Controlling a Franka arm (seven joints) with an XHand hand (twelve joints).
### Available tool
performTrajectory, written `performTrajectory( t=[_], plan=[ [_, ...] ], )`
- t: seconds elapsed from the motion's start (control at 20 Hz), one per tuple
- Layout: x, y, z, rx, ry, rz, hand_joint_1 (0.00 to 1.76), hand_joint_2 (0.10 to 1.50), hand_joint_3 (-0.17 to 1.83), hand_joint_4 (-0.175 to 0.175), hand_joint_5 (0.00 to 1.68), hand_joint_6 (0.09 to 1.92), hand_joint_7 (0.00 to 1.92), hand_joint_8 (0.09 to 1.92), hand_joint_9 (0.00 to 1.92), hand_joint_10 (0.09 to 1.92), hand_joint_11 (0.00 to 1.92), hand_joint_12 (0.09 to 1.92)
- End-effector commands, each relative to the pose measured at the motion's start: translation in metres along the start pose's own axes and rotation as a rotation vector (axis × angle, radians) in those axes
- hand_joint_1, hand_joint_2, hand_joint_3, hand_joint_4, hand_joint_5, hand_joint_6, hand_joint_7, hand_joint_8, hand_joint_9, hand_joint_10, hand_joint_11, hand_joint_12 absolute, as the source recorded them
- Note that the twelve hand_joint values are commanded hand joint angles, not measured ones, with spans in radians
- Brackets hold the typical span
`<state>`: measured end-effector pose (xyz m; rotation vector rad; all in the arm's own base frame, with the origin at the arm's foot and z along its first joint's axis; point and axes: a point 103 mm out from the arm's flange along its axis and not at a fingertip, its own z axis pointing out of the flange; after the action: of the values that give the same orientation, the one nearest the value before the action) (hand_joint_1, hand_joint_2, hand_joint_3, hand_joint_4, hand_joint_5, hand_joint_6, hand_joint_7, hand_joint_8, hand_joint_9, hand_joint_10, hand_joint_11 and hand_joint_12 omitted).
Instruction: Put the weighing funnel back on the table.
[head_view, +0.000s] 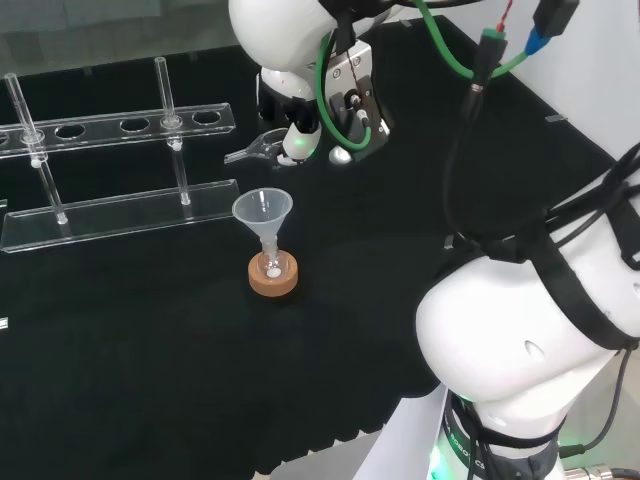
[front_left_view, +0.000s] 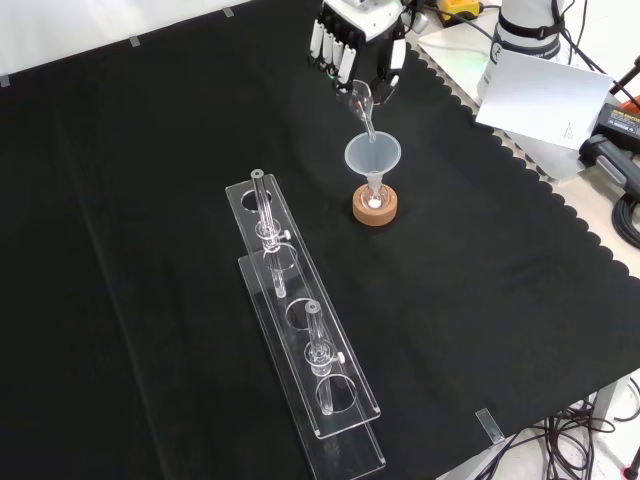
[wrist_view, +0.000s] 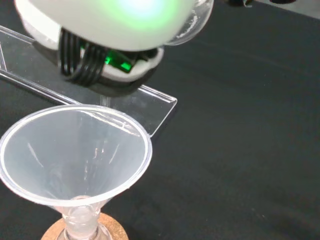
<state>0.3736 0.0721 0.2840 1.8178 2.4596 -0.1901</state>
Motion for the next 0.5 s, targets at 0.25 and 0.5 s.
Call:
performTrajectory(
  t=[0.25, 0.5],
  plan=[
    [-0.027, 0.013, 0.005, -0.029, 0.03, 0.052, 1.18, 0.49, 0.82, 0.156, 1.49, 0.33, 1.65, 0.2, 1.49, 0.29, 1.25, 0.81],
    [-0.042, 0.019, -0.001, -0.063, 0.059, 0.085, 1.18, 0.5, 0.82, 0.156, 1.49, 0.34, 1.64, 0.19, 1.49, 0.29, 1.25, 0.81]
  ],
)
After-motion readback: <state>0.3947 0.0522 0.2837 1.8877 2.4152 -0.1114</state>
